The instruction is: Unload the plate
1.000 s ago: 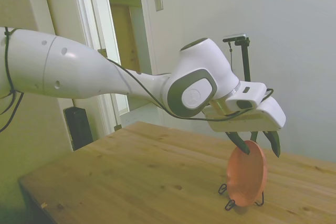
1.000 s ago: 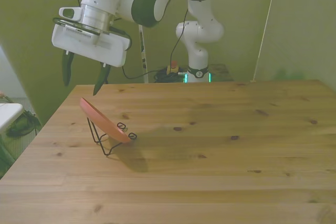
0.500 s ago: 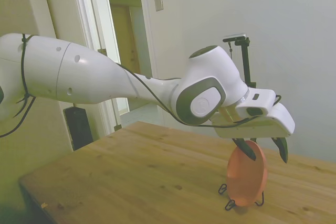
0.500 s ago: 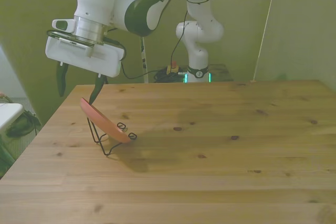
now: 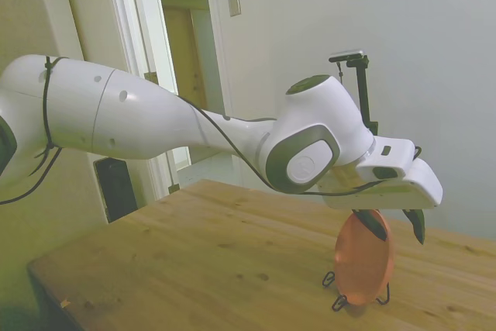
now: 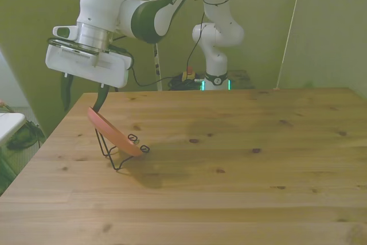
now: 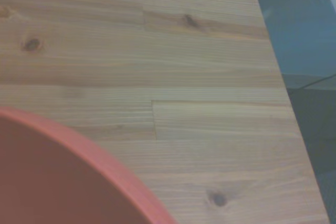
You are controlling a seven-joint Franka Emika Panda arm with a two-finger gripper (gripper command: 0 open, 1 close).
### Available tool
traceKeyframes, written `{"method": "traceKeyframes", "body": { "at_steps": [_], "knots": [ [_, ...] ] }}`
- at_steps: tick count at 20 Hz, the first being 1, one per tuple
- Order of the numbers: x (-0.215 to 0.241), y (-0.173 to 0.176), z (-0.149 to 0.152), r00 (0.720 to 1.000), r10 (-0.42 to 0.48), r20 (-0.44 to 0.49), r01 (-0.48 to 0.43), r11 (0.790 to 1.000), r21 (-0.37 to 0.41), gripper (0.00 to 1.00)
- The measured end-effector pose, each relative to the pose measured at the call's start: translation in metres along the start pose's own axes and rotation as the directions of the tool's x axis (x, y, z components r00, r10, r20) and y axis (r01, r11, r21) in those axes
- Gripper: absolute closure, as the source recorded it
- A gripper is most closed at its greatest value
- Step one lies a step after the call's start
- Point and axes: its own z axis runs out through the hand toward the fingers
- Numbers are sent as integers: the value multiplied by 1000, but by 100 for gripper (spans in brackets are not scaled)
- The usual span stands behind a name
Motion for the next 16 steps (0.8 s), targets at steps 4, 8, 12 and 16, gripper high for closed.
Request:
{"method": "traceKeyframes", "body": {
  "at_steps": [4,8,12,16],
  "knots": [
    [-3,-3,2,1000,-8,8,8,1000,17,100],
    [-7,-5,6,1000,-16,14,16,1000,21,100],
    [-8,-5,6,1000,-10,18,10,999,31,100],
    [-7,-5,4,1000,-10,15,9,999,34,100]
  ]
}}
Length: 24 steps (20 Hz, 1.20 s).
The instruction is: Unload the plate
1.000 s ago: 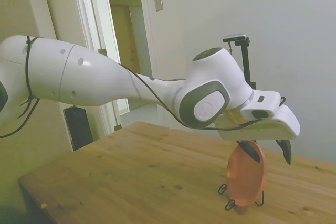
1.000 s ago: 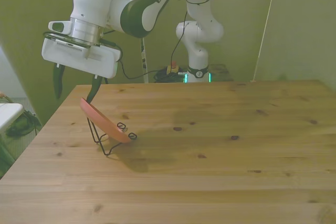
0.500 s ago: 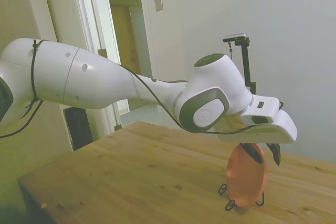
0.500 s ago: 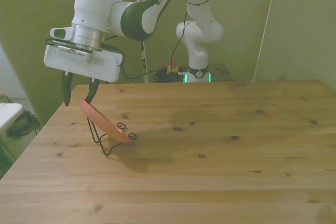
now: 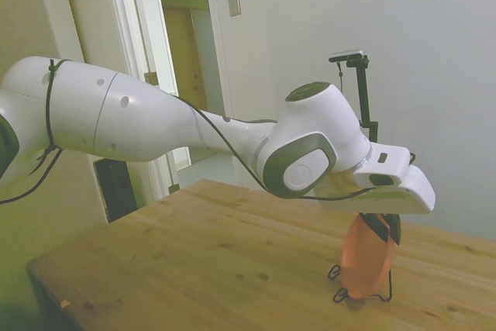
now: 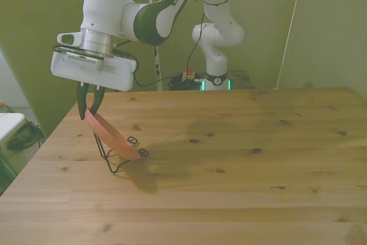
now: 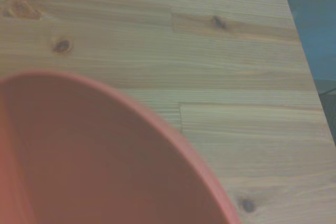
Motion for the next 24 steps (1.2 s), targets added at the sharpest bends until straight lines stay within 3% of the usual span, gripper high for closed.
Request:
{"method": "traceKeyframes", "body": {
  "at_steps": [8,12,14,17,20,22,24],
  "knots": [
    [9,-18,-31,1000,4,-28,-3,999,52,100],
    [4,-61,-74,993,77,87,-93,975,203,100],
    [-8,-87,-81,979,110,171,-151,956,253,100],
    [-36,-118,-68,939,119,324,-217,933,288,100],
    [-67,-134,-42,871,101,482,-264,921,286,100],
    [-87,-133,-19,813,94,574,-285,924,253,100],
    [-101,-124,9,782,110,614,-295,932,209,100]
  ]
}}
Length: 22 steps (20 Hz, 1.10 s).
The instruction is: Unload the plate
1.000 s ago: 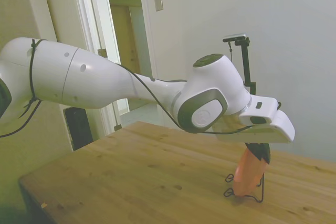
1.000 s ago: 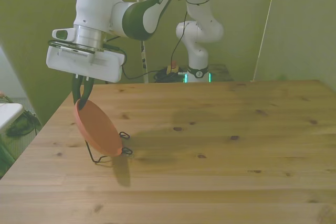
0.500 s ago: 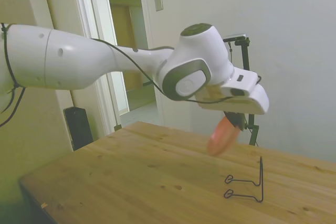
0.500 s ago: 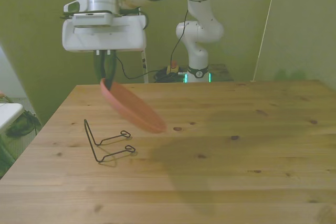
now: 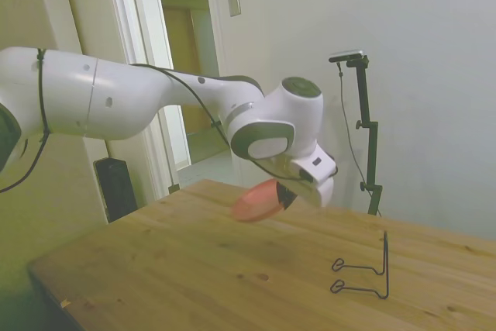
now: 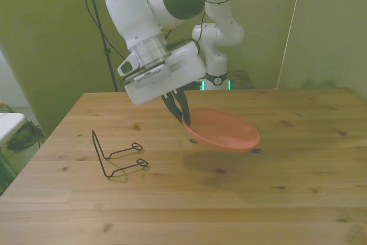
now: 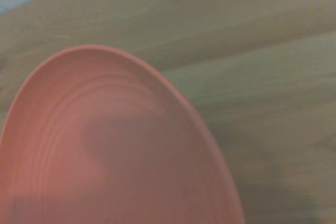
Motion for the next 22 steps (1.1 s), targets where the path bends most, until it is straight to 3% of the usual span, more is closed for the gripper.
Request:
{"method": "traceKeyframes", "body": {
  "at_steps": [4,12,13,22],
  "knots": [
    [21,35,34,997,64,34,-63,997,-47,100],
    [31,56,54,995,91,50,-86,992,-87,100],
    [33,58,56,994,95,51,-90,992,-90,0],
    [34,59,57,995,91,51,-85,991,-102,0]
  ]
}}
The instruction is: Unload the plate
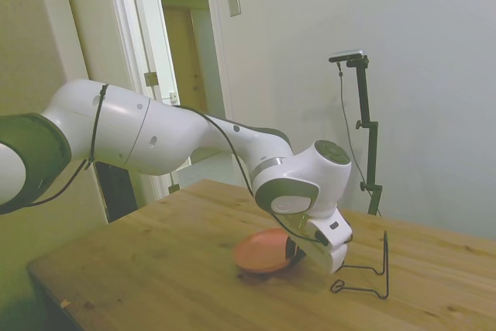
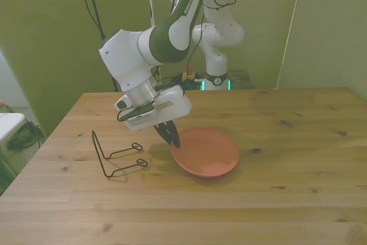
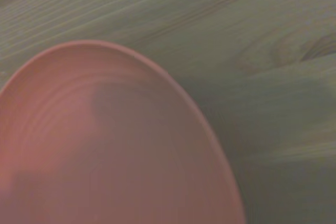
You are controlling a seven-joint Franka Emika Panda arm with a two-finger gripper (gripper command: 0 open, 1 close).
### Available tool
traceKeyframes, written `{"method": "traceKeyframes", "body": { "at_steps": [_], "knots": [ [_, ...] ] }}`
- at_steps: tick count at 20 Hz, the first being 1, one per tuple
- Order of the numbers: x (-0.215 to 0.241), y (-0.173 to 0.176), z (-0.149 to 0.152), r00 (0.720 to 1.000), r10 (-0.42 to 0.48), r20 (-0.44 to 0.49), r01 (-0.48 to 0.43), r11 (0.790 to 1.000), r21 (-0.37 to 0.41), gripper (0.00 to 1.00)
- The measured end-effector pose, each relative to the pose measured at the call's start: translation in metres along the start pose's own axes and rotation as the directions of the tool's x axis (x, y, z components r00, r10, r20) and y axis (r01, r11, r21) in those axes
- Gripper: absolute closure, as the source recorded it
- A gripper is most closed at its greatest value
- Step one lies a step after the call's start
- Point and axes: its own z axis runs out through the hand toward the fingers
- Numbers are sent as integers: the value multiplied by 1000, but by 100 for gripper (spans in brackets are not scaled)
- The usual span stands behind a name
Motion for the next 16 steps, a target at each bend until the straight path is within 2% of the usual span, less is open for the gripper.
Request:
{"method": "traceKeyframes", "body": {
  "at_steps": [4,7,13,16],
  "knots": [
    [-1,-1,-3,1000,-5,-4,5,1000,-2,0],
    [-10,-8,-18,1000,-22,-4,22,1000,11,0],
    [-70,-32,-84,994,-63,89,60,998,32,0],
    [-104,-43,-116,993,-82,88,82,997,3,0]
  ]
}}
